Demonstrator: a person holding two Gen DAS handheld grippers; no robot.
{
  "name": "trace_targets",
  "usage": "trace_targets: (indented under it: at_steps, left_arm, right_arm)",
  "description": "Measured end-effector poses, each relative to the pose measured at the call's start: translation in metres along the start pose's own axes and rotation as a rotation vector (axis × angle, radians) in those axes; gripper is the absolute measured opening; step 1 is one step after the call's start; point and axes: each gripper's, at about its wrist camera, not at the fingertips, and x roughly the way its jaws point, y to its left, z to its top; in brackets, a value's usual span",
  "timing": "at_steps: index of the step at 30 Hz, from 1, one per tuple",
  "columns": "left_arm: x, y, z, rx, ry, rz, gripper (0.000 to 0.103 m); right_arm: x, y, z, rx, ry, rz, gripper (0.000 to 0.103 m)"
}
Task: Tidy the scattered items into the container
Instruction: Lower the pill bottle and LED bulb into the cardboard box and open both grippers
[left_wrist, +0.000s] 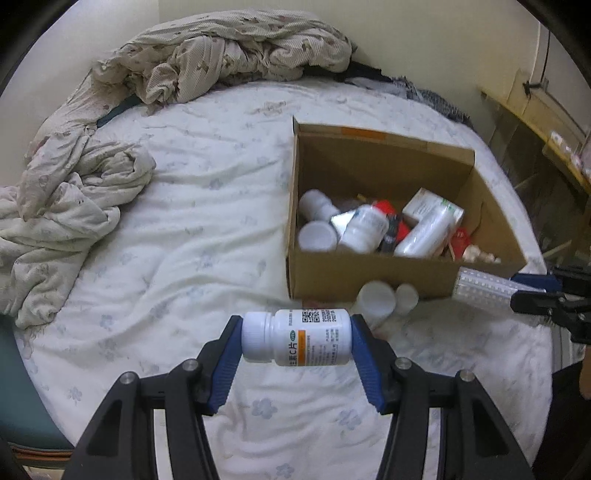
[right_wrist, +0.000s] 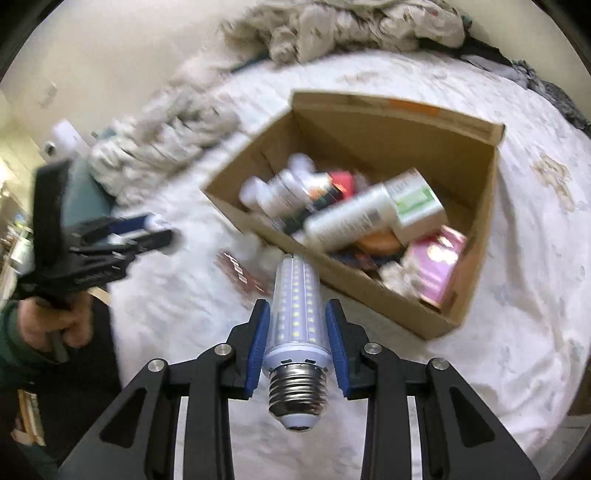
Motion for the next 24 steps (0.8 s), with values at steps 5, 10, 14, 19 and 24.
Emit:
trace_targets:
  at_steps: [5,10,14,19,24]
  left_arm:
    - [-0.007,-0.007,0.019,-0.003,-0.024,-0.011,0.057]
    - [-0.003,-0.01,0.038,-0.011,-0.027,-0.018,0.057]
    - [0.004,-0.015,0.055,-0.017,-0.035,-0.026,0.057]
    - [0.026,-0.029,0.074,0.001,-0.021,-0.031,0.057]
    - [0.06,-0.047,0.096,0.046,0.01,-0.013,0.057]
  right_arm:
    - [-0.009,0.014,0.014,0.016,-0.108,0.062,0.034]
    - [-0.027,-0.008,0.038,0.084,-0.219,0.05,0.034]
    - [-0.032,-0.042,0.046,0.207,-0.273,0.01,0.034]
    - [-0.008,-0.063,0.056,0.255,-0.217,-0.04,0.034]
    - [0.018,-0.064,0.061,0.235,-0.164,-0.09,0.034]
